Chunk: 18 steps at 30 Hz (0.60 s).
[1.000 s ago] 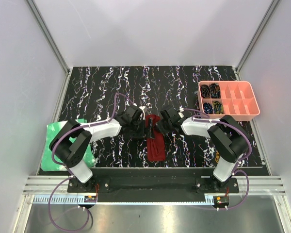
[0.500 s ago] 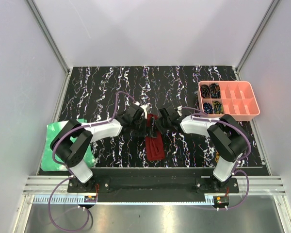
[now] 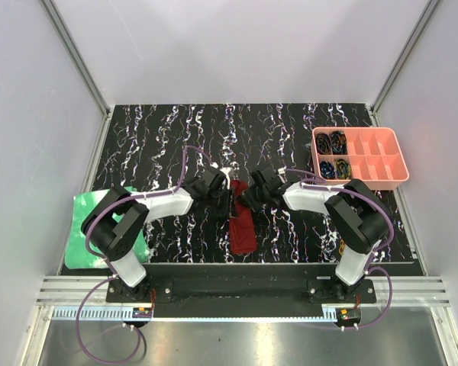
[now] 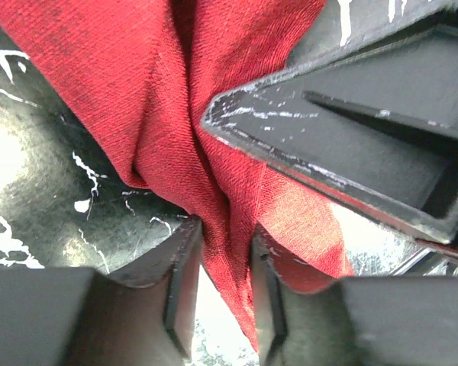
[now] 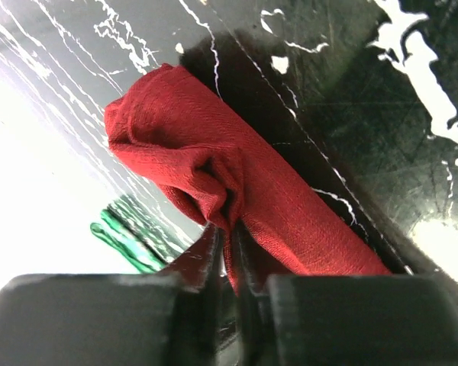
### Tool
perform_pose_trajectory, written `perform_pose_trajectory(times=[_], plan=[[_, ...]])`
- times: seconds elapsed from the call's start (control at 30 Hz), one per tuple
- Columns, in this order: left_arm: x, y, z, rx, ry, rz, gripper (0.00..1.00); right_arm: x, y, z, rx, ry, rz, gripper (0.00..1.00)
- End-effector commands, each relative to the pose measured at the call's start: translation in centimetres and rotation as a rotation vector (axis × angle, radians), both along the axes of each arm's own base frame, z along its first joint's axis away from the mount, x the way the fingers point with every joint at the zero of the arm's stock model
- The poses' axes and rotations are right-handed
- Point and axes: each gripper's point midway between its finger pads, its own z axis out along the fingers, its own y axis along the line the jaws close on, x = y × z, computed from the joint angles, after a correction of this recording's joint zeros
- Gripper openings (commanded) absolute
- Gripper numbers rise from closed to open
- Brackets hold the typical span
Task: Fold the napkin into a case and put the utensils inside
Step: Fold the 2/3-rectangle-folded napkin at the center of the board.
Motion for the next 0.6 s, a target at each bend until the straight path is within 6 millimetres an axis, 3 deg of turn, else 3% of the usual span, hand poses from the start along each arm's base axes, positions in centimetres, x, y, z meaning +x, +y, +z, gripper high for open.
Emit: perform_pose_trajectory(times=[0.0,0.13,0.23,0.33,0.57], plan=[[0.5,0.4,1.0,-0.005,-0.052,0.007,0.26,0.5,-0.2,0.8,-0.091,-0.147,0.154,0.34],[0.0,0.8,0.4,-0.006,-0.037,0.01,0.22,-0.1,-1.3,0.7,-0.184,-0.249,0.347,0.52],[-0.1,0.7,0.3,-0.015,-0.029,0.011,0.21,-0.5,-1.4,1.6,-0.199,-0.306,0.426,0.61],[-0.3,0.6,0.3,-0.023,-0.02,0.011,0.21,-0.5,-2.5,2.1,-0.226,-0.341,0.465,0.65],[-0.5,0.4,0.8,-0.043,-0.014,0.01,0.21,0.6,-2.8,3.3,-0.244,-0.403,0.525,0.67]])
